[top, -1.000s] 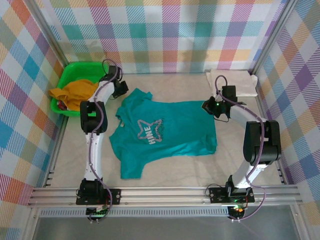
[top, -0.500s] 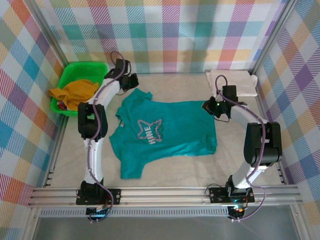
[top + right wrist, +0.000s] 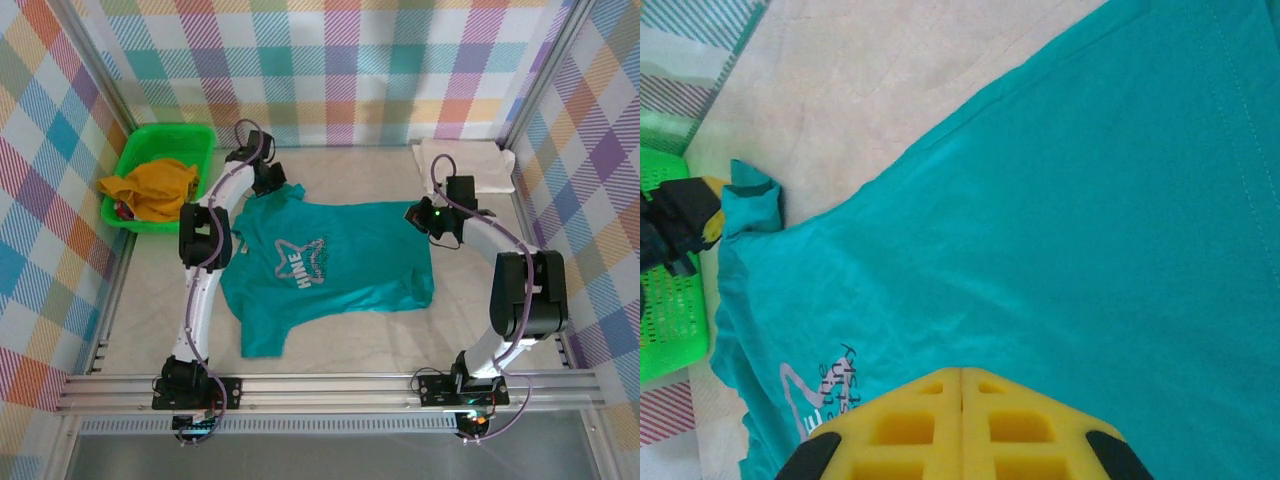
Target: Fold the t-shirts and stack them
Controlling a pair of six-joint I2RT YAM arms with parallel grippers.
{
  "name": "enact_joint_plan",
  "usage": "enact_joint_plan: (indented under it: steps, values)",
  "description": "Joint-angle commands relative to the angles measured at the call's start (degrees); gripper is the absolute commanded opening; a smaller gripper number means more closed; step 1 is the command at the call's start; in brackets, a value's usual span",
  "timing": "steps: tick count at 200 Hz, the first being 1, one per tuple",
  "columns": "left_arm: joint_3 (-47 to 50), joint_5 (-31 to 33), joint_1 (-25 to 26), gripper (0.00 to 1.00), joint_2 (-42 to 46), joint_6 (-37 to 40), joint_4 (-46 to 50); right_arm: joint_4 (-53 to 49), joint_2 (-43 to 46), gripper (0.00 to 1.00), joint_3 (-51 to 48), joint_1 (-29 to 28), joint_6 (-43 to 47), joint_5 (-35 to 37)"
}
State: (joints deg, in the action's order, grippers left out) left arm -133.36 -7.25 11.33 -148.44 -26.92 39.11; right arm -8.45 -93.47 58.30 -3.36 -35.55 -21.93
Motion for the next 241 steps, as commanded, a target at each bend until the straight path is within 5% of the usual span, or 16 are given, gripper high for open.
enact_joint_plan:
  steps: [1,84,126,160,178,203,241]
  values:
    - [-2.7,1.2,-1.7,0.00,-3.8,-3.9,1.8,2.6,2.5,0.00,-1.4,0.0,-0.4,0.2]
    - [-14.6,0.6,-9.5,0.00,-9.0,-7.0,0.5,0.1,5.3,0.00,-1.0,0.0,-0.3,-0.6]
    - [-17.7,-5.9,-8.1,0.00,-4.2,-1.2,-0.6,-1.8,2.9,0.00,1.9,-0.1,1.5,-1.4]
    - [-16.8,-2.2,-3.9,0.00,6.3,5.9,2.9,-6.7,0.9,0.00,5.6,-0.7,4.5,3.7]
    - [-7.3,1.2,-1.5,0.00,15.5,6.2,-0.1,-9.4,-1.0,0.00,7.9,-1.1,6.0,5.3]
    - [22.0,8.3,2.1,0.00,34.6,2.9,-14.1,-13.1,-4.1,0.00,11.3,-3.0,7.9,9.4]
    - [45.4,17.7,9.5,0.00,45.7,0.2,-10.9,-17.2,-10.8,0.00,17.3,-4.9,8.8,13.2]
